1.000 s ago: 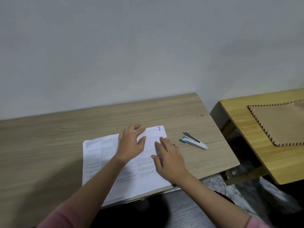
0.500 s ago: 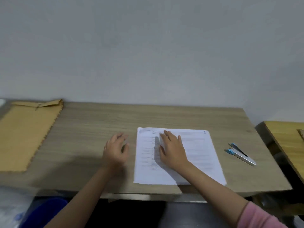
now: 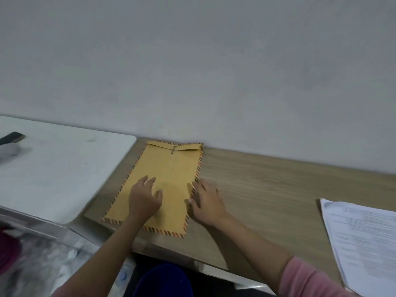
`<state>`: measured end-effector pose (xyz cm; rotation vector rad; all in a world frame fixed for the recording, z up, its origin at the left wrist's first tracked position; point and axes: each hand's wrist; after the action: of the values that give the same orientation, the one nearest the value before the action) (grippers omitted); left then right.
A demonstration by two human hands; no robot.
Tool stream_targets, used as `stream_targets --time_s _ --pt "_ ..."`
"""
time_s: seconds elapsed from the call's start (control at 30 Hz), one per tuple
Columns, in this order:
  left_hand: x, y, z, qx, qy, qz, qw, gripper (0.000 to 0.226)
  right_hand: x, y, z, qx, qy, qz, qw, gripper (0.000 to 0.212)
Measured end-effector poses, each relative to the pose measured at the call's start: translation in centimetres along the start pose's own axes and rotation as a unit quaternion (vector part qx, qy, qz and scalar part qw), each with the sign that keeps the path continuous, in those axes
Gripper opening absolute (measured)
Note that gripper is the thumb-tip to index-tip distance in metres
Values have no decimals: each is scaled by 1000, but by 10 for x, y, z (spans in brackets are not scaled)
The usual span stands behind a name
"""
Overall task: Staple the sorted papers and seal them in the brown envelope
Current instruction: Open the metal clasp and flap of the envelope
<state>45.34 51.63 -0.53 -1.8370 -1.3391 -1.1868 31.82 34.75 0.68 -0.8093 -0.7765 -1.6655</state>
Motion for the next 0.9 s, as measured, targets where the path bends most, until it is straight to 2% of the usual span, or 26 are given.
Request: stream_targets --time_s 0.1,0.17,0.3,0.53,0.7,0.8,0.9 --pt "-2 17 32 3 62 48 997 60 -26 30 13 -33 -26 75 996 63" --pt "-8 18 42 2 81 70 994 63 -36 36 12 -37 -52 95 993 64" --pt "-14 11 34 -11 74 50 996 63 -38 18 -1 -36 -82 78 993 64" --pt "-29 -24 -7 -150 69 12 986 60 0 -70 -44 -62 -110 61 990 63" --pt "-48 -45 -55 -223 28 27 974 47 30 -136 -66 -79 -112 29 990 69" --pt "-58 -50 -88 -244 -6 35 969 49 45 -166 -80 -76 -107 10 991 67" --pt "-70 -47 -121 -254 -7 78 964 53 59 -180 -91 -68 -71 1 995 67"
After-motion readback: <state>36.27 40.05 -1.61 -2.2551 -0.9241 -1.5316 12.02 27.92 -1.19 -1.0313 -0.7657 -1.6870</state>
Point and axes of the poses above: each hand's wrist, its own y-axis towards the middle knuckle, its own x-axis out of the back of the hand, z = x × y, and after that the axes turned 9 degrees about x, right-handed
